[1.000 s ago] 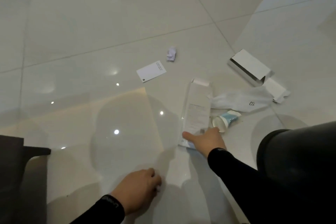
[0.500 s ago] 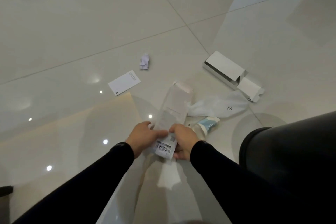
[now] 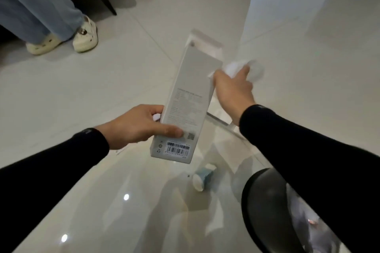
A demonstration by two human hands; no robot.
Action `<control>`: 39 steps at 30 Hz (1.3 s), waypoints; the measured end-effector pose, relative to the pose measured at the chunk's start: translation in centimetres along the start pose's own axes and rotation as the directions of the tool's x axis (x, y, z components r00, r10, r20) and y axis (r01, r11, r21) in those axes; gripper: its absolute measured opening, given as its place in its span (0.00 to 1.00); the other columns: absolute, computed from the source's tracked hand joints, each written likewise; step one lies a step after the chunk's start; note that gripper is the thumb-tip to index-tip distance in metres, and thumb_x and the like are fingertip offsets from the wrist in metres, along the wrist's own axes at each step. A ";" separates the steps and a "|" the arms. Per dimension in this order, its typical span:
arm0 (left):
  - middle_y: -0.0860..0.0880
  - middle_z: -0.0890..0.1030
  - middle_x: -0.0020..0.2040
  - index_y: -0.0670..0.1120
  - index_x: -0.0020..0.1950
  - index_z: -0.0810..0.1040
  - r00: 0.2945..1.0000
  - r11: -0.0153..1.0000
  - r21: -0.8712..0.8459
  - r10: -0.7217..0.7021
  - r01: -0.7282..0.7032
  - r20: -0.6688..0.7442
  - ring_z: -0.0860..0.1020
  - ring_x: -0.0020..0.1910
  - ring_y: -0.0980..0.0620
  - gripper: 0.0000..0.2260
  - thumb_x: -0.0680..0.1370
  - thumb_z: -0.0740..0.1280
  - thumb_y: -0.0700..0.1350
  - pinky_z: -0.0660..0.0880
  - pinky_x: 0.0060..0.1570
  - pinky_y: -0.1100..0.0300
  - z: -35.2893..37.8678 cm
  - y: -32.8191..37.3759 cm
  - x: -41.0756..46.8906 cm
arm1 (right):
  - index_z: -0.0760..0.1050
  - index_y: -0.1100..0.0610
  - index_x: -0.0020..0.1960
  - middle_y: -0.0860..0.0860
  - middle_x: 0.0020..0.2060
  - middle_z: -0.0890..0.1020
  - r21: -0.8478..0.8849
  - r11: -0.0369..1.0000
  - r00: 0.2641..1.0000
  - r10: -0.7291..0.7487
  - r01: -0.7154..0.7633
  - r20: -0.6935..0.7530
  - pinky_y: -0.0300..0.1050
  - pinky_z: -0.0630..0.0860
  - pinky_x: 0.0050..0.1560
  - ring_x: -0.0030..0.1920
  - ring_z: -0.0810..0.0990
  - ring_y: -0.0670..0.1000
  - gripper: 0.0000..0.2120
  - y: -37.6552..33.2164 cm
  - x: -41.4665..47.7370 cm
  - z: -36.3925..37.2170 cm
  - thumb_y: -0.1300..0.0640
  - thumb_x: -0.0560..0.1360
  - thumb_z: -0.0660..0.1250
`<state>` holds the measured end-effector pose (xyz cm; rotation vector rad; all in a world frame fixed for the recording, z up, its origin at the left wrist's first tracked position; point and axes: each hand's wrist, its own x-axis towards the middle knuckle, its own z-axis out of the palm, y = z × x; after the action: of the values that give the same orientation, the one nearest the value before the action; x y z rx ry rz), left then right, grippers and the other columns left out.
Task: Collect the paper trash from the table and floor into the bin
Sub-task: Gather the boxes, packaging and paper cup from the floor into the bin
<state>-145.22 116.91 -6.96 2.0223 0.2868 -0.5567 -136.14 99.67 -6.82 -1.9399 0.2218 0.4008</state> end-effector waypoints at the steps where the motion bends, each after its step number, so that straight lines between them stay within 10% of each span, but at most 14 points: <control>1: 0.58 0.84 0.37 0.56 0.48 0.82 1.000 0.999 0.039 0.028 -0.028 0.004 0.69 0.21 0.62 0.14 0.63 0.76 0.52 0.62 0.22 0.70 -0.4 1.9 0.1 | 0.44 0.47 0.76 0.54 0.77 0.52 0.042 0.998 0.998 -0.050 0.051 -0.025 0.59 0.61 0.70 0.73 0.59 0.60 0.38 -0.8 0.0 -1.3 0.44 0.71 0.57; 4: 0.55 0.86 0.41 0.59 0.45 0.82 0.988 0.982 0.115 0.142 -0.148 0.060 0.71 0.27 0.58 0.17 0.59 0.78 0.56 0.64 0.26 0.66 -0.7 6.8 1.0 | 0.74 0.48 0.58 0.51 0.60 0.74 0.157 0.958 0.970 -0.227 0.238 -0.087 0.54 0.68 0.63 0.59 0.72 0.53 0.20 -2.7 -0.2 -5.2 0.41 0.71 0.58; 7: 0.46 0.85 0.47 0.58 0.45 0.83 0.952 0.948 0.129 0.271 -0.290 0.145 0.72 0.33 0.52 0.19 0.56 0.76 0.57 0.65 0.25 0.63 1.1 10.5 2.8 | 0.76 0.47 0.36 0.43 0.45 0.81 0.203 0.914 0.935 -0.328 0.350 -0.136 0.47 0.72 0.51 0.48 0.77 0.47 0.13 -3.7 -1.0 -9.6 0.39 0.64 0.61; 15: 0.55 0.84 0.39 0.53 0.47 0.82 0.752 0.851 -0.016 0.473 -0.525 0.458 0.74 0.29 0.58 0.15 0.62 0.77 0.51 0.68 0.24 0.66 13.6 17.6 3.8 | 0.78 0.53 0.46 0.44 0.37 0.84 0.169 0.878 0.883 -0.403 0.447 -0.242 0.36 0.77 0.33 0.35 0.83 0.42 0.06 -0.7 -9.0 -22.5 0.52 0.73 0.67; 22: 0.56 0.82 0.56 0.52 0.60 0.76 0.618 0.835 0.192 0.206 -0.515 0.759 0.79 0.54 0.58 0.22 0.67 0.75 0.47 0.77 0.53 0.64 21.6 15.5 3.2 | 0.79 0.58 0.54 0.53 0.51 0.85 0.103 0.994 0.975 -0.024 0.047 -0.219 0.45 0.81 0.45 0.49 0.84 0.52 0.10 9.0 -13.8 -25.0 0.57 0.73 0.67; 26: 0.50 0.82 0.52 0.47 0.56 0.78 0.748 0.543 0.559 0.219 -0.627 0.627 0.79 0.51 0.50 0.14 0.71 0.68 0.47 0.77 0.52 0.56 20.4 14.6 3.6 | 0.80 0.60 0.54 0.55 0.51 0.85 0.016 0.967 0.963 0.255 -0.255 -0.091 0.50 0.80 0.54 0.51 0.84 0.53 0.12 12.8 -13.4 -22.7 0.56 0.72 0.70; 32: 0.61 0.77 0.32 0.50 0.47 0.82 0.786 0.660 0.428 0.535 -0.617 0.310 0.76 0.29 0.68 0.07 0.73 0.66 0.43 0.66 0.28 0.81 13.8 14.5 5.2 | 0.77 0.58 0.37 0.50 0.33 0.83 -0.655 0.628 0.835 0.550 -0.421 -0.011 0.36 0.76 0.28 0.31 0.81 0.47 0.17 7.2 -12.4 -20.7 0.44 0.66 0.72; 39: 0.53 0.81 0.35 0.46 0.50 0.81 0.934 0.806 0.499 0.356 -0.317 0.017 0.77 0.27 0.65 0.08 0.74 0.65 0.42 0.70 0.30 0.72 1.8 5.3 8.0 | 0.79 0.63 0.46 0.52 0.30 0.80 -0.400 0.916 0.998 0.008 0.020 0.069 0.37 0.76 0.25 0.25 0.78 0.47 0.08 -0.8 -5.7 -8.2 0.58 0.71 0.70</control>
<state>-136.58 112.54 -7.66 2.5250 -0.2003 -0.3440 -139.70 92.22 -1.11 -2.3236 0.0911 0.5422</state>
